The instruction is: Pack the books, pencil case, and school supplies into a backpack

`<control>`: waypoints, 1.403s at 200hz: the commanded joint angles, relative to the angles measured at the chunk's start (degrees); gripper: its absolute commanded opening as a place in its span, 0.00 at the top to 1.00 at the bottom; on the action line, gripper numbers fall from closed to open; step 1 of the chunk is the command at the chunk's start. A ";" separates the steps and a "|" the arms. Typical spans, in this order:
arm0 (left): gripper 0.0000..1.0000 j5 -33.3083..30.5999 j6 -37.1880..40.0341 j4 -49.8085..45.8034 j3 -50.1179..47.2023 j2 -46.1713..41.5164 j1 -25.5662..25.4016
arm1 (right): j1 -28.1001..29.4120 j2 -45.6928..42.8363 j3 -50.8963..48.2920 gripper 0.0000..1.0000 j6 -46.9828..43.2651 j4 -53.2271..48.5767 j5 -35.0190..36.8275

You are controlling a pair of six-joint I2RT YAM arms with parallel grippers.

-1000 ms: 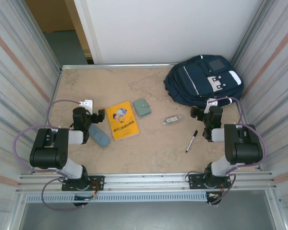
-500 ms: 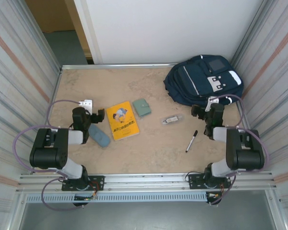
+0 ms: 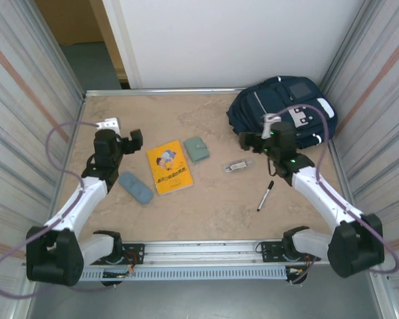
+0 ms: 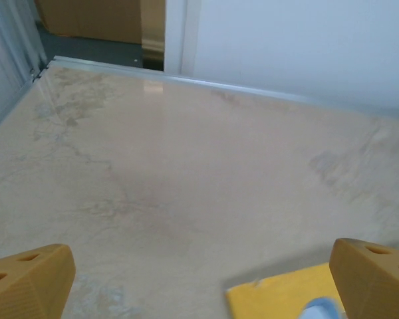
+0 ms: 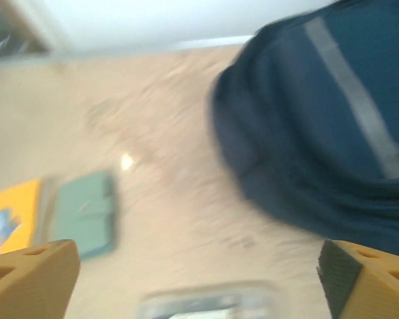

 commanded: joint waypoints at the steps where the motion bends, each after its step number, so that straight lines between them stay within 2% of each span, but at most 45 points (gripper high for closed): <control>1: 0.01 5.63 -16.95 -16.36 0.40 -1.55 2.37 | 5.53 6.30 5.17 0.13 -0.61 -12.72 -2.69; 10: 0.01 14.06 -16.21 -14.09 0.02 -1.76 3.67 | 7.28 9.25 7.50 0.14 -0.29 -13.64 -3.34; 22: 0.01 18.10 -17.57 -14.57 0.52 -1.39 3.03 | 9.31 13.25 10.77 0.13 -0.38 -14.32 -2.93; 38: 0.01 16.57 -16.98 -18.77 3.11 0.02 -1.45 | 11.43 18.72 14.75 0.12 -0.52 -15.02 -0.42; 58: 0.01 11.02 -12.68 -26.64 7.92 3.16 -8.82 | 11.72 26.47 21.14 0.12 0.40 -15.97 -0.33; 72: 0.01 9.70 -11.02 -29.73 10.12 5.86 -11.60 | 11.93 32.18 25.93 0.12 0.43 -16.35 -0.43; 76: 0.01 10.17 -11.02 -30.00 10.49 6.58 -11.93 | 11.94 33.79 27.55 0.08 0.51 -16.63 0.11; 82: 0.01 11.26 -11.17 -30.37 10.93 7.74 -11.96 | 12.10 36.34 29.78 0.00 0.85 -17.27 1.45; 98: 0.01 13.03 -11.77 -31.73 13.04 10.62 -11.92 | 12.32 43.00 36.03 0.01 0.88 -18.92 3.06; 124: 0.01 11.21 -11.56 -33.61 17.97 15.10 -11.05 | 13.04 52.37 45.45 0.01 -0.59 -20.99 3.84; 147: 0.01 16.63 -12.32 -37.47 22.68 18.65 -8.17 | 14.22 59.04 52.74 0.01 -2.71 -25.04 4.89; 180: 0.01 17.42 -12.11 -37.44 19.79 18.90 -6.56 | 15.42 62.16 56.00 0.01 -2.52 -26.91 4.68; 218: 0.01 19.96 -12.50 -37.14 15.83 16.42 -5.72 | 16.84 62.75 57.51 0.01 -2.54 -31.32 7.94; 263: 0.01 20.70 -12.43 -36.77 14.26 14.24 -5.72 | 17.45 62.40 56.46 0.01 -3.12 -32.86 4.12; 280: 0.01 23.56 -11.57 -35.45 14.67 14.90 -5.79 | 17.49 62.13 55.17 0.00 -0.75 -35.23 4.98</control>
